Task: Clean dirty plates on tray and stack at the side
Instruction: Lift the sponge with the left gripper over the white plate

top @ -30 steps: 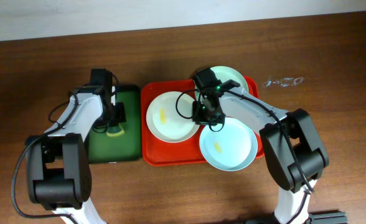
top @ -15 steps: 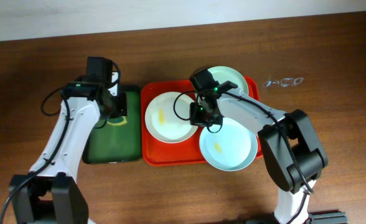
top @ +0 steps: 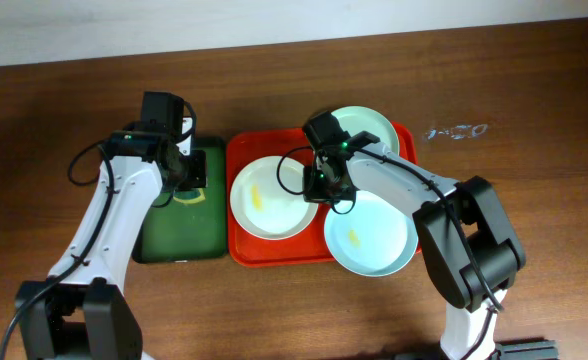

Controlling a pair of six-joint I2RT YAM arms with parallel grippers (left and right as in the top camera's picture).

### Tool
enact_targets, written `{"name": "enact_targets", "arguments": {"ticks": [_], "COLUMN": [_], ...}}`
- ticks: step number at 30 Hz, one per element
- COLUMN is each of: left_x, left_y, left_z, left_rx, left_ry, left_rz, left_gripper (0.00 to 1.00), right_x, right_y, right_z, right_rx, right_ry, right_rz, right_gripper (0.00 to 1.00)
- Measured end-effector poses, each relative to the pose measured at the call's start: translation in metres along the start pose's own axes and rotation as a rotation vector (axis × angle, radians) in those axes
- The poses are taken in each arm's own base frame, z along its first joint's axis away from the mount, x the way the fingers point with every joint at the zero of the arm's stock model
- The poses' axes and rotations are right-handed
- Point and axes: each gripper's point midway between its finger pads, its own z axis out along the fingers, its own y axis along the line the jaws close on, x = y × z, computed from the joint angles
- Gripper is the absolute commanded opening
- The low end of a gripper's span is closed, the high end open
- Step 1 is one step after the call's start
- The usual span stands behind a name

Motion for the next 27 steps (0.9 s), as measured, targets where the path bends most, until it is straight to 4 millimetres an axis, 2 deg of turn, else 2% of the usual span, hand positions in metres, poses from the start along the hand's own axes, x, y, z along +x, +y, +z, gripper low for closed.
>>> {"name": "enact_targets", "arguments": {"ticks": [5,8,15,19,27], "left_x": [-0.003,-0.006,-0.013,-0.003,0.013], "left_y": [-0.001,-0.007,-0.081,-0.102,-0.107], "left_z": [0.000,0.000,-0.001,0.021,0.075], "left_rx": [0.002,0.014,0.125,0.138,0.120], "left_ry": [-0.012,-0.027,-0.093,-0.041,0.069], "left_rz": [0.000,0.013,0.114,0.087,0.036], "left_gripper": [0.00,0.00,0.00,0.00,0.00], "right_x": [0.000,0.001,0.001,0.001,0.001], "right_y": [0.000,0.001,0.001,0.001,0.002], "right_z": [0.000,0.000,0.000,0.000,0.000], "right_rx": [-0.003,-0.006,-0.007,-0.008,-0.011], "right_ry": [0.003,0.004,0.004,0.005,0.005], "right_rz": [0.006,0.011,0.015,0.015,0.021], "right_gripper": [0.04,0.04,0.04,0.04,0.04]}}
